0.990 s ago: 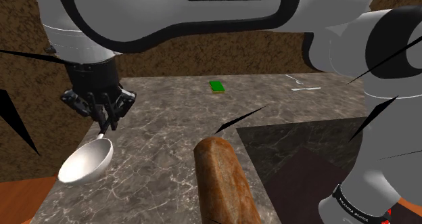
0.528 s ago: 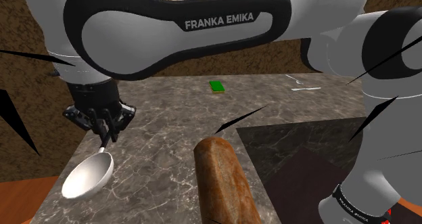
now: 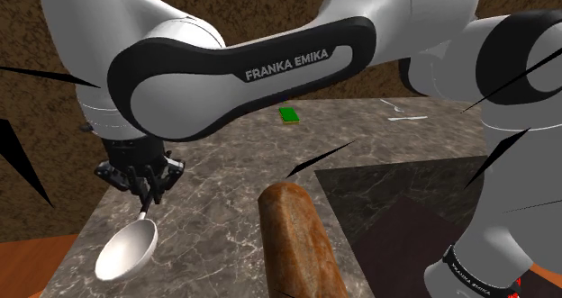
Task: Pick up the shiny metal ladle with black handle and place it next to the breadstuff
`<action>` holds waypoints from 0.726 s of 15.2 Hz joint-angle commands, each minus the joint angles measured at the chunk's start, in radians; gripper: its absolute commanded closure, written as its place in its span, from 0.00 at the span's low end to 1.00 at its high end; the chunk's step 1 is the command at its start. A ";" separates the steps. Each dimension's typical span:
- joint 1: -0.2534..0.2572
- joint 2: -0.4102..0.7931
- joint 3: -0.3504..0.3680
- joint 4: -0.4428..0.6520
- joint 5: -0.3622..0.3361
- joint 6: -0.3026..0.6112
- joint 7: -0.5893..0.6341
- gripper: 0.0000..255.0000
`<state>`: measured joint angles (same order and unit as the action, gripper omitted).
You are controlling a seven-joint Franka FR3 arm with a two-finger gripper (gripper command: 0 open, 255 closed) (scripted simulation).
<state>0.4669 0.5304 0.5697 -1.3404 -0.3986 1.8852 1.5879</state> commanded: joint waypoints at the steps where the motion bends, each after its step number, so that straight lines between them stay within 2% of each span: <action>1: -0.004 0.000 -0.001 -0.030 -0.003 0.029 0.007 1.00; 11: -0.011 0.028 -0.015 -0.124 -0.028 0.144 0.035 1.00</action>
<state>0.4533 0.5515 0.5566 -1.4592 -0.4225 2.0176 1.6179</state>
